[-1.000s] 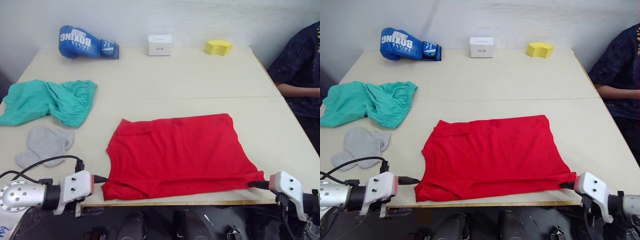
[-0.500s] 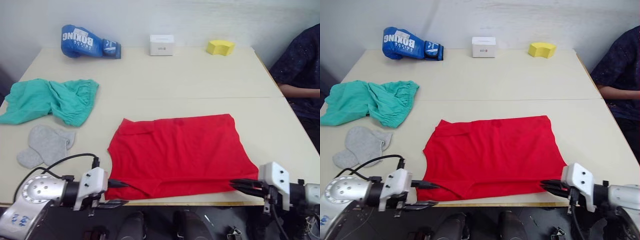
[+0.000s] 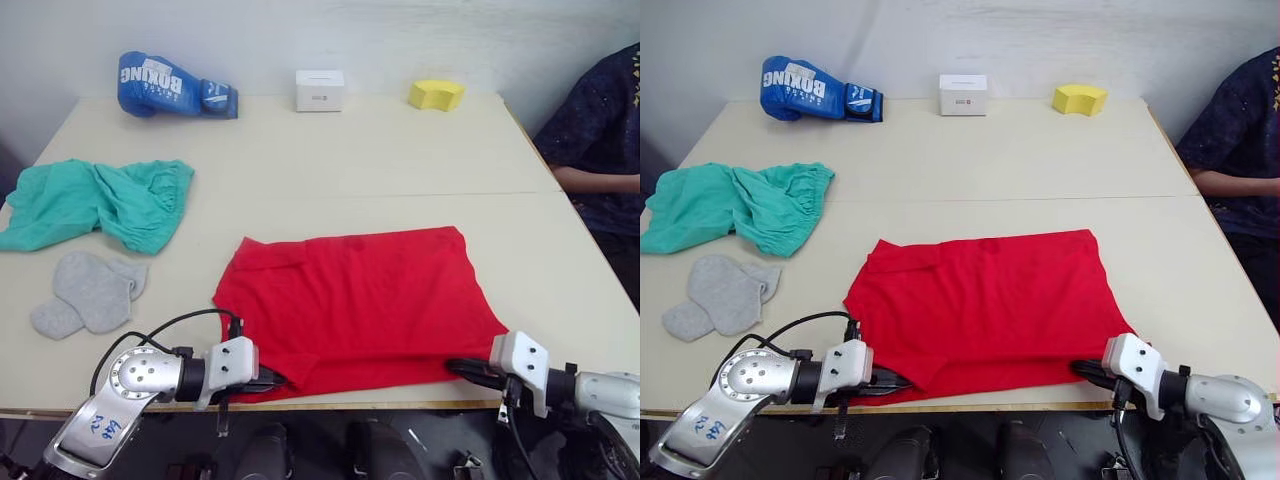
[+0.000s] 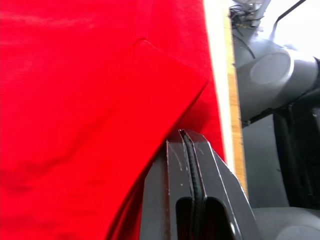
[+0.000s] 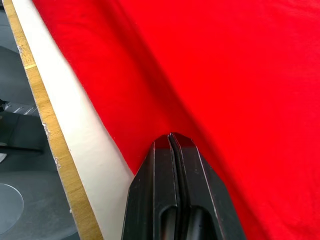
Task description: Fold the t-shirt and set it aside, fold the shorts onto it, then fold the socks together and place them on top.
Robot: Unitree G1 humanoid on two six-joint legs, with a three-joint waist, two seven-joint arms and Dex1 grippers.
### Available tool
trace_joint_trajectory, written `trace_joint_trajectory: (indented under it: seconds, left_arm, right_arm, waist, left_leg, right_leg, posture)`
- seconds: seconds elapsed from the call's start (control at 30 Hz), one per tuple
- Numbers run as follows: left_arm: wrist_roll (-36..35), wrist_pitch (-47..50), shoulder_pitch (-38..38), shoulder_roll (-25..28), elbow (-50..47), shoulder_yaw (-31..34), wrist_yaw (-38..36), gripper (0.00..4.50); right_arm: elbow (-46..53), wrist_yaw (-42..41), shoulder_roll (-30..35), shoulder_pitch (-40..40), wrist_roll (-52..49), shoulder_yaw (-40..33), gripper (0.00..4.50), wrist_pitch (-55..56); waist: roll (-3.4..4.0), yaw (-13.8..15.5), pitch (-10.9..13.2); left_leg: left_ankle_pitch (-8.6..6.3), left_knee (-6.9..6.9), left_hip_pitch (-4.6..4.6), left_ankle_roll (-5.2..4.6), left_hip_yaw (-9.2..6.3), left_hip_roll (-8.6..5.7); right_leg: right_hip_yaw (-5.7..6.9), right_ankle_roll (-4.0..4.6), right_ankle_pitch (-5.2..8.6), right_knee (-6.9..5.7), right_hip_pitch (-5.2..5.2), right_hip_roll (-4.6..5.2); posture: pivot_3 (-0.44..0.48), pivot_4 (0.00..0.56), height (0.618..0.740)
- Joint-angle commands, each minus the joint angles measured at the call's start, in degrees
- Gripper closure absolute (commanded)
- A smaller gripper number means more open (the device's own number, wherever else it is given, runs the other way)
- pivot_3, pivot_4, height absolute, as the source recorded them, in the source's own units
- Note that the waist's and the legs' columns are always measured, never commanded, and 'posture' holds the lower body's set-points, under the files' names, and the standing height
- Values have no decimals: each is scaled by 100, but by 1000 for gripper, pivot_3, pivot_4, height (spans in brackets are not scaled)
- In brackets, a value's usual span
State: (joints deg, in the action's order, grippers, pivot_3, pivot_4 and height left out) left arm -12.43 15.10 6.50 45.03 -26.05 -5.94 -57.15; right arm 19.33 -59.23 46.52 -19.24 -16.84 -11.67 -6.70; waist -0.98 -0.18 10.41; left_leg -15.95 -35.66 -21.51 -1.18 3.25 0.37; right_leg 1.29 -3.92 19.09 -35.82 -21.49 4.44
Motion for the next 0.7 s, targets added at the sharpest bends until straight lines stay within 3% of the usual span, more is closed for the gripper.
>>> trace_joint_trajectory:
  seconds: [0.03,0.3,0.5,0.7]
  left_arm:
    - [-157,49,132,-24,-37,200,89,4483]
    - [-608,702,86,-542,-38,604,742,4483]
    - [-569,958,61,-781,83,726,1174,4483]
    - [-354,878,263,-701,158,832,1363,4483]
  right_arm:
    - [-64,97,-37,32,-19,-132,4500,85]
    - [-358,517,-209,171,-203,-421,4500,-159]
    - [-661,789,-291,235,-166,-629,4500,-242]
    - [-1384,1420,-288,200,348,-974,4500,164]
  waist:
    - [0,-2,0]
    - [0,9,0]
    - [0,9,0]
    - [3,3,-2]
  left_leg:
    - [0,0,0,0,0,0]
    - [0,-16,0,0,-1,0]
    - [0,-25,-1,0,-1,0]
    - [-1,-24,-1,1,0,0]
  right_leg:
    - [0,0,0,0,0,0]
    - [0,-3,-1,-8,4,0]
    - [0,-8,-5,-12,5,0]
    - [0,-8,-5,-12,4,0]
  posture:
    - [0,150,740]
    - [0,150,740]
    - [0,150,740]
    - [0,150,740]
